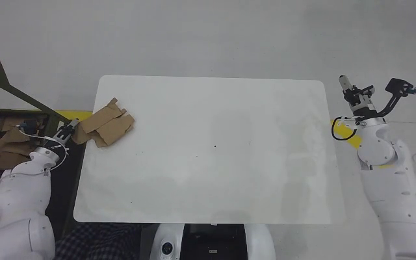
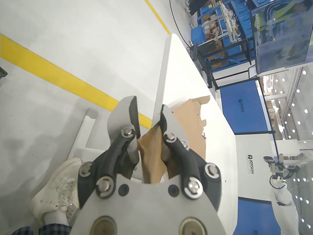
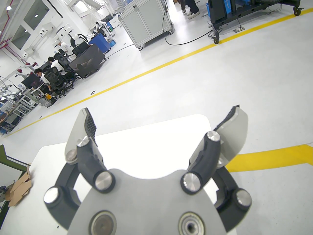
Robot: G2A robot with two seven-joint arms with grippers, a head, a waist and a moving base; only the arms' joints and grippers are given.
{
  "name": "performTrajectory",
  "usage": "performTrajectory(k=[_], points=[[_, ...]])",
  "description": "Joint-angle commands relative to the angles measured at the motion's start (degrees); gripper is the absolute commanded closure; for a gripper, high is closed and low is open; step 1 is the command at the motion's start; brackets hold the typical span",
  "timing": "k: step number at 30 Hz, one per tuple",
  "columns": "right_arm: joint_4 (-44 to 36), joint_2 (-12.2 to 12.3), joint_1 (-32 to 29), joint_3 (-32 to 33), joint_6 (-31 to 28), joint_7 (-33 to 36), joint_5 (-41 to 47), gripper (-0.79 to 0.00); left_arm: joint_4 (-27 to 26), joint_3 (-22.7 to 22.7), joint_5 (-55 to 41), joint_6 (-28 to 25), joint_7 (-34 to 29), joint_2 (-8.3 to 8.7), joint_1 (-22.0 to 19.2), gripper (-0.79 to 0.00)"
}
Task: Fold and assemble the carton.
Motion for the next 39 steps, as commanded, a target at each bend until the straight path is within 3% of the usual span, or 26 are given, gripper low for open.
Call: performTrajectory(k=[1, 11, 22, 28, 39], points=[[0.0, 0.0, 0.0, 0.0, 0.0, 0.0, 0.0, -0.785, 0.14, -0.44, -2.24, -0.64, -1.5, 0.04, -0.24, 0.0], [0.0, 0.0, 0.0, 0.0, 0.0, 0.0, 0.0, -0.785, -3.66, -3.9, -15.27, -2.39, -12.07, 1.21, 0.06, 0.0], [0.0, 0.0, 0.0, 0.0, 0.0, 0.0, 0.0, -0.785, -13.19, -5.5, -30.08, 1.25, -23.03, 1.32, 2.72, 0.0], [0.0, 0.0, 0.0, 0.0, 0.0, 0.0, 0.0, -0.785, -20.95, -4.19, -34.7, 3.0, -24.86, 0.81, 4.9, 0.0], [0.0, 0.0, 0.0, 0.0, 0.0, 0.0, 0.0, -0.785, -35.49, 1.44, -37.25, 8.57, -21.66, -0.56, 7.05, 0.0]])
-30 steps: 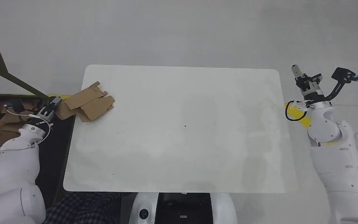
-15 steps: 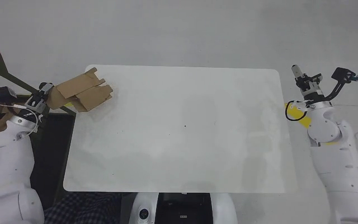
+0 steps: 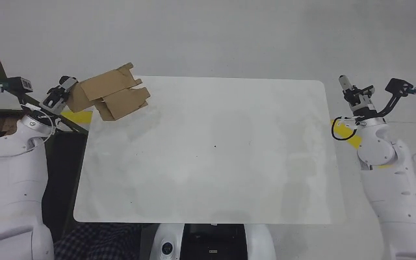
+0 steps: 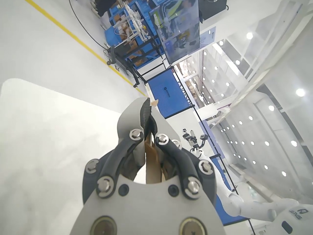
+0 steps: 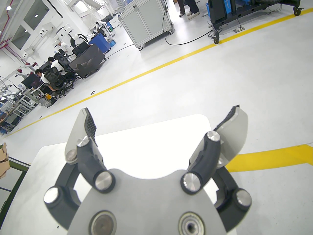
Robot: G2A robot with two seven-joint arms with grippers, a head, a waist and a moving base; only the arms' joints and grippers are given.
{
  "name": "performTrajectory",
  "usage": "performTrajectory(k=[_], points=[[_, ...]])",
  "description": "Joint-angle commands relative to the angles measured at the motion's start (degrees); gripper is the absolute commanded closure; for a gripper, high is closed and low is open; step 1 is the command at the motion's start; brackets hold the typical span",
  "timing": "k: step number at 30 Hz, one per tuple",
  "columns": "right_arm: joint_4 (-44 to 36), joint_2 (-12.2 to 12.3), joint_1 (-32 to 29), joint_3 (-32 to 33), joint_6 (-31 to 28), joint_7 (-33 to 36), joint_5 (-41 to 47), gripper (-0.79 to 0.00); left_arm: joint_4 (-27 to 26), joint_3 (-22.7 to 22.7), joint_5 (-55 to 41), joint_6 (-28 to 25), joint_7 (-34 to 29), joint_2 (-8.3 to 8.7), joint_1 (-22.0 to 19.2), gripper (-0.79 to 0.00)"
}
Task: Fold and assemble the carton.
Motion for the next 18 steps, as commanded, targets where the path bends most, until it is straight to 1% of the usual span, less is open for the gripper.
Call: performTrajectory(k=[1, 8, 18], points=[[0.0, 0.0, 0.0, 0.0, 0.0, 0.0, 0.0, -0.785, -2.05, 1.29, -0.43, 1.34, 0.53, -0.25, -0.03, 0.0], [0.0, 0.0, 0.0, 0.0, 0.0, 0.0, 0.0, -0.785, -7.15, 7.26, -0.81, 4.83, 2.08, -1.42, -0.71, 0.0], [0.0, 0.0, 0.0, 0.0, 0.0, 0.0, 0.0, -0.785, -10.34, 17.14, -0.91, 7.84, 2.86, -3.47, -3.32, 0.0]])
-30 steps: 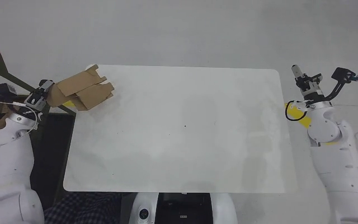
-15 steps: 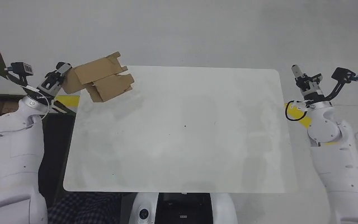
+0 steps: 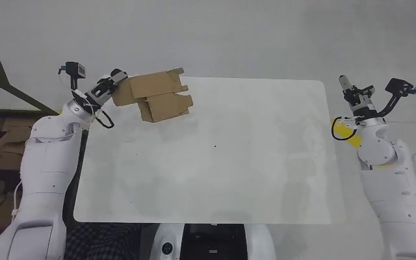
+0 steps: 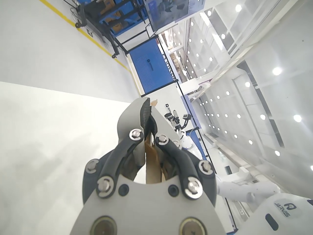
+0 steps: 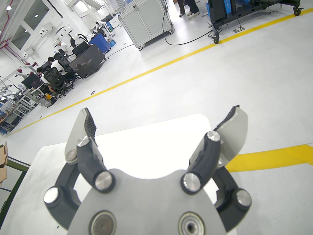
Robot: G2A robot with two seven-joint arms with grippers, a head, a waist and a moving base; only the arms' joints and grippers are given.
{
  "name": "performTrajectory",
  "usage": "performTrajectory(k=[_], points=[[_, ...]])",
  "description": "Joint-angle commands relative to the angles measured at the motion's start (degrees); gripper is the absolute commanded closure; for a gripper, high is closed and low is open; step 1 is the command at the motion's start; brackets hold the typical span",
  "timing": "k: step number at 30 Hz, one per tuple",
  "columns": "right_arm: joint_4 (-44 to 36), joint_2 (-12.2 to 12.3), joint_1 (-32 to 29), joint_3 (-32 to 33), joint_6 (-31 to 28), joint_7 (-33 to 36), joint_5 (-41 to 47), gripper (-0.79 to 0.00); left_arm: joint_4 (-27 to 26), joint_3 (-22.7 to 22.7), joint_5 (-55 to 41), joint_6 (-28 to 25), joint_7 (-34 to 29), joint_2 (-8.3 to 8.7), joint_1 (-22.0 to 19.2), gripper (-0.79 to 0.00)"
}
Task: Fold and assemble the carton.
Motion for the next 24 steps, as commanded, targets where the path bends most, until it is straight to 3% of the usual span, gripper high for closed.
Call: performTrajectory(k=[1, 24], points=[[0.0, 0.0, 0.0, 0.0, 0.0, 0.0, 0.0, -0.785, -0.52, 1.94, 0.13, 0.44, 0.07, -0.39, -0.5, 0.0], [0.0, 0.0, 0.0, 0.0, 0.0, 0.0, 0.0, -0.785, -2.49, 24.29, 2.18, 4.11, 0.83, -6.46, -8.66, 0.0]])
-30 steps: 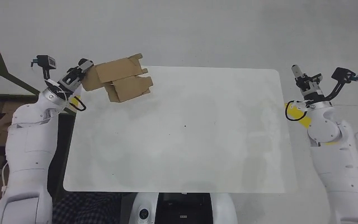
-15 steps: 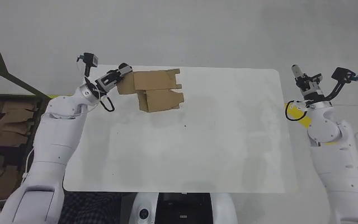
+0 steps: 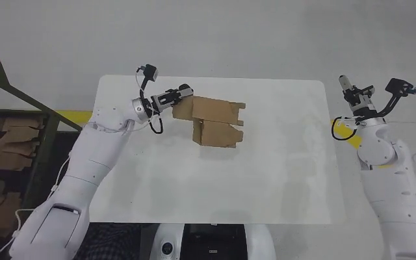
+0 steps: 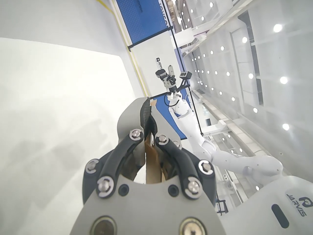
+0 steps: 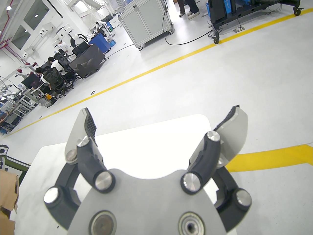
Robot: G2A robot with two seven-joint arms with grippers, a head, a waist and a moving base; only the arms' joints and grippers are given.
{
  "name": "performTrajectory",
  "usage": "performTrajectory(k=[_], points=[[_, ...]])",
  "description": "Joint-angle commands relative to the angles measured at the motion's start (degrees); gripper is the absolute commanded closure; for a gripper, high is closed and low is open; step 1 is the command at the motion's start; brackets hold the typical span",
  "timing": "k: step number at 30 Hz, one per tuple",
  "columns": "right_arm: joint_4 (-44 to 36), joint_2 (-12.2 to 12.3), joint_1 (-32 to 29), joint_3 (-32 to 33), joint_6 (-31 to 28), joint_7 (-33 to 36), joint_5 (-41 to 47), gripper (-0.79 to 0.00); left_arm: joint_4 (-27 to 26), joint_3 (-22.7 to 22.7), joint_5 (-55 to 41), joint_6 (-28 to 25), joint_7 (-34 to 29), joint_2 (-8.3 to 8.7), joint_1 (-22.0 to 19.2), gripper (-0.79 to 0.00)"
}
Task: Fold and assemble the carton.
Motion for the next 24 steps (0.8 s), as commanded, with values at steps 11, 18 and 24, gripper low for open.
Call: performTrajectory(k=[11, 18, 24], points=[[0.0, 0.0, 0.0, 0.0, 0.0, 0.0, 0.0, -0.785, 0.78, 4.56, -1.18, -0.29, -1.03, -1.85, -0.99, 0.0], [0.0, 0.0, 0.0, 0.0, 0.0, 0.0, 0.0, -0.785, 1.17, 4.63, -2.61, -0.49, -2.05, -2.1, -0.68, 0.0], [0.0, 0.0, 0.0, 0.0, 0.0, 0.0, 0.0, -0.785, 1.17, 4.63, -2.61, -0.49, -2.05, -2.1, -0.68, 0.0]])
